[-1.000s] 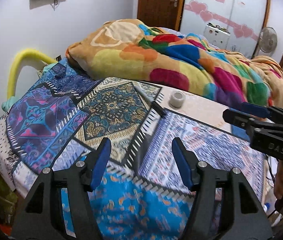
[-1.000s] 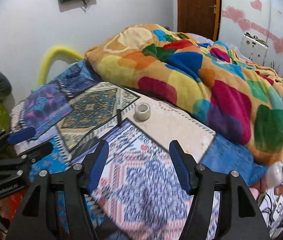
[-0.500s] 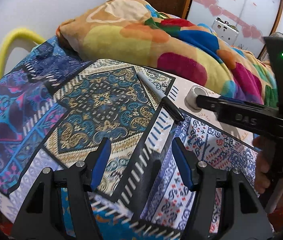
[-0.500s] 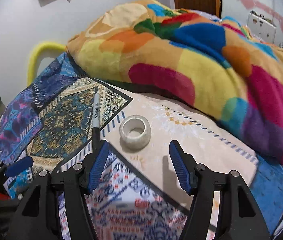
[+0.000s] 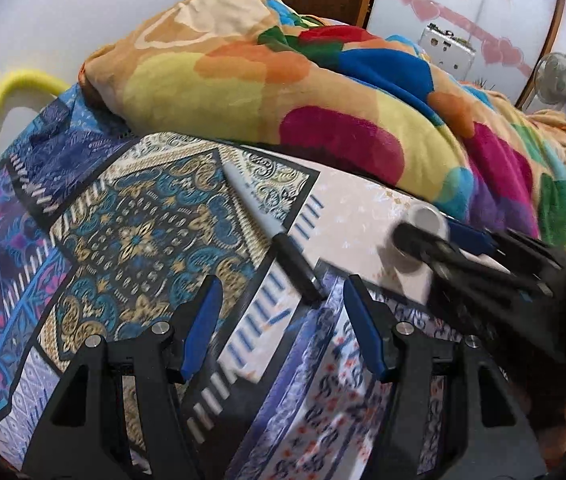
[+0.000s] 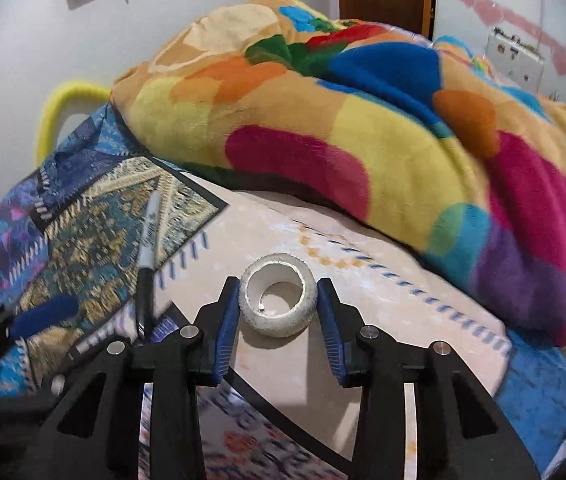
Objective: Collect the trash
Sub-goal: 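Grasp the black Sharpie marker with the left tool while the right tool grasps the white tape roll, then carry the black marker and white tape roll down to the white bucket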
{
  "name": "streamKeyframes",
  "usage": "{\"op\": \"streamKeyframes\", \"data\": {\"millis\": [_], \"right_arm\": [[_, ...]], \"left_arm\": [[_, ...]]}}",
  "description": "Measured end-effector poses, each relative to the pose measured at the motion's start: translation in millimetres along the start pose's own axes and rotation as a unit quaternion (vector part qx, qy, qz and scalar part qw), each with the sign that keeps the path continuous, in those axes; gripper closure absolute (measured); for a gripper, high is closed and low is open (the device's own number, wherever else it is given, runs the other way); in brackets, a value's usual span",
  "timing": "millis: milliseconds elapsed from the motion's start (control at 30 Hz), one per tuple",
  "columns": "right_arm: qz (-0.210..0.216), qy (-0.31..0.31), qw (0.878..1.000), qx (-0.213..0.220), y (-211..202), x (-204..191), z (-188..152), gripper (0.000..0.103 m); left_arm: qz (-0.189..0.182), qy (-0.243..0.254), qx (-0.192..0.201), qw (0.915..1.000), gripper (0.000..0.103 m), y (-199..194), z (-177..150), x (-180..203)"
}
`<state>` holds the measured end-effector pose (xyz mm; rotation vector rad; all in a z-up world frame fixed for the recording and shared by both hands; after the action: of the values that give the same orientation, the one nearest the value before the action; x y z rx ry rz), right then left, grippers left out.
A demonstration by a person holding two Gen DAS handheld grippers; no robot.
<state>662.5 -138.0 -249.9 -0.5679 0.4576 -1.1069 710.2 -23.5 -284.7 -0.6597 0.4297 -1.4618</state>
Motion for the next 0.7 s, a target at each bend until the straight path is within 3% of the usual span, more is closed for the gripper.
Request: {"op": "streamKeyframes", "data": {"millis": [33,100,233,367,500,700], "right_arm": [[-0.001,0.0,1.0,0.002,-3,3,-1,0.068],[0.003,0.004,1.0,0.002,-9,9,-3,0.068],[0.001,-0.003,1.0,0.005,-16,15,-4,0.068],[-0.008,-0.025,0.999,0.02,-27,16,-2,0.068],[-0.003,-0.018,1.0,0.025,-40,20,0,0.068],[-0.009,-0.019,0.999,0.027,-63,21,4,0.068]], "left_arm": [[0.006,0.002,0.001,1.0,0.042,3,1,3],[0.026,0.011,0.009,0.9996,0.056,11,4,9],[0.055,0.029,-0.002,0.9981,0.07,28,3,16],[0.051,0.021,-0.003,0.9985,0.09,29,4,15],[0.018,0.0,-0.01,0.9998,0.092,18,0,11],[0.002,0.022,-0.004,0.9997,0.092,-25,-5,18]]}}
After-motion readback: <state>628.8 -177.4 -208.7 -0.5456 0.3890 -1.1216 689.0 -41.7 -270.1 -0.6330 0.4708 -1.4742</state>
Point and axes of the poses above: each gripper's, at about its wrist camera, not at the fingertips, and y roughly the way its jaws point, x to its right, z to its top, the point moved 3 cm from there along y, roughly the way its jaws point, and after that the axes turned 14 degrees about x, right-handed, at the moved point
